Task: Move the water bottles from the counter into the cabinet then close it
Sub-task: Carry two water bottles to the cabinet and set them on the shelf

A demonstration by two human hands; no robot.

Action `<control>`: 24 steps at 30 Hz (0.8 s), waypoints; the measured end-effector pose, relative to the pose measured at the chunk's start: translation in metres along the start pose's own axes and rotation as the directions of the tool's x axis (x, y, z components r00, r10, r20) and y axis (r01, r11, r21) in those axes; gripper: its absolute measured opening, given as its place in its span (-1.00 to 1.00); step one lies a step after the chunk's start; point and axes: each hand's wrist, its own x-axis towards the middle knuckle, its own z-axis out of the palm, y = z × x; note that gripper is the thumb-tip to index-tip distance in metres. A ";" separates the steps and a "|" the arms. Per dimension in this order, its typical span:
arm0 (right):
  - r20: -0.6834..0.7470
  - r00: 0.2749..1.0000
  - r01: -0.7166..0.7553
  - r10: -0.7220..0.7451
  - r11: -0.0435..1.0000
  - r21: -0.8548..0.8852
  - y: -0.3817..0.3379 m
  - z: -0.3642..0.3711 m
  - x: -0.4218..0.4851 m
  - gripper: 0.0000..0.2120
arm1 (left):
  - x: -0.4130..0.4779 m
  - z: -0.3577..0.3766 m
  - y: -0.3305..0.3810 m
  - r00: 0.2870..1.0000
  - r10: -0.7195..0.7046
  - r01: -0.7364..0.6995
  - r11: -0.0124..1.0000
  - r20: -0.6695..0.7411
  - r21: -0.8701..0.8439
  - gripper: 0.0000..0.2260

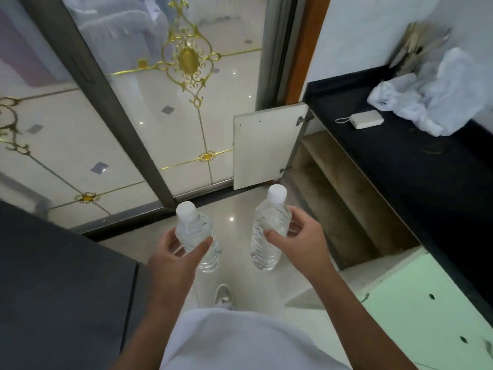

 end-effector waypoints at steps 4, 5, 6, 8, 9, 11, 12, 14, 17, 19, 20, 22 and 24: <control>-0.163 0.983 -0.079 0.080 0.997 0.009 0.000 -0.011 0.034 -0.61 | 0.066 0.026 0.025 0.987 0.078 -0.089 0.993 0.139 0.073 -0.43; -0.204 0.974 -0.099 0.100 0.995 0.013 0.000 -0.016 0.040 -0.59 | 0.080 0.035 0.032 0.981 0.084 -0.099 0.992 0.177 0.078 -0.45; -0.246 0.962 -0.120 0.121 0.993 0.020 0.001 -0.022 0.045 -0.57 | 0.093 0.045 0.038 0.974 0.086 -0.105 0.991 0.209 0.082 -0.48; -0.312 0.936 -0.157 0.162 0.987 0.041 0.004 -0.032 0.056 -0.58 | 0.117 0.065 0.049 0.962 0.089 -0.116 0.989 0.258 0.094 -0.51; -0.333 0.925 -0.175 0.181 0.983 0.048 0.008 -0.037 0.062 -0.57 | 0.128 0.075 0.052 0.957 0.087 -0.119 0.988 0.276 0.102 -0.53; -0.367 0.901 -0.222 0.230 0.973 0.065 0.015 -0.046 0.075 -0.54 | 0.147 0.095 0.056 0.949 0.080 -0.122 0.985 0.304 0.122 -0.54; -0.382 0.888 -0.244 0.256 0.967 0.079 0.020 -0.050 0.083 -0.53 | 0.156 0.105 0.058 0.946 0.075 -0.121 0.985 0.315 0.127 -0.54; -0.394 0.873 -0.270 0.286 0.958 0.098 0.030 -0.056 0.102 -0.53 | 0.173 0.124 0.063 0.939 0.066 -0.114 0.986 0.339 0.124 -0.55; -0.401 0.863 -0.289 0.309 0.951 0.109 0.039 -0.060 0.137 -0.55 | 0.196 0.151 0.072 0.934 0.049 -0.101 0.986 0.355 0.130 -0.57; -0.394 0.861 -0.294 0.321 0.947 0.129 0.043 -0.063 0.165 -0.60 | 0.212 0.164 0.081 0.936 0.038 -0.095 0.985 0.350 0.147 -0.57; -0.385 0.864 -0.293 0.324 0.946 0.138 0.043 -0.064 0.180 -0.61 | 0.220 0.170 0.085 0.936 0.034 -0.098 0.981 0.350 0.165 -0.56; -0.360 0.873 -0.302 0.329 0.944 0.130 0.043 -0.066 0.213 -0.49 | 0.235 0.179 0.095 0.934 0.040 -0.121 0.970 0.354 0.209 -0.54; -0.320 0.894 -0.293 0.314 0.949 0.113 0.042 -0.069 0.246 -0.36 | 0.250 0.190 0.105 0.937 0.054 -0.136 0.966 0.345 0.218 -0.52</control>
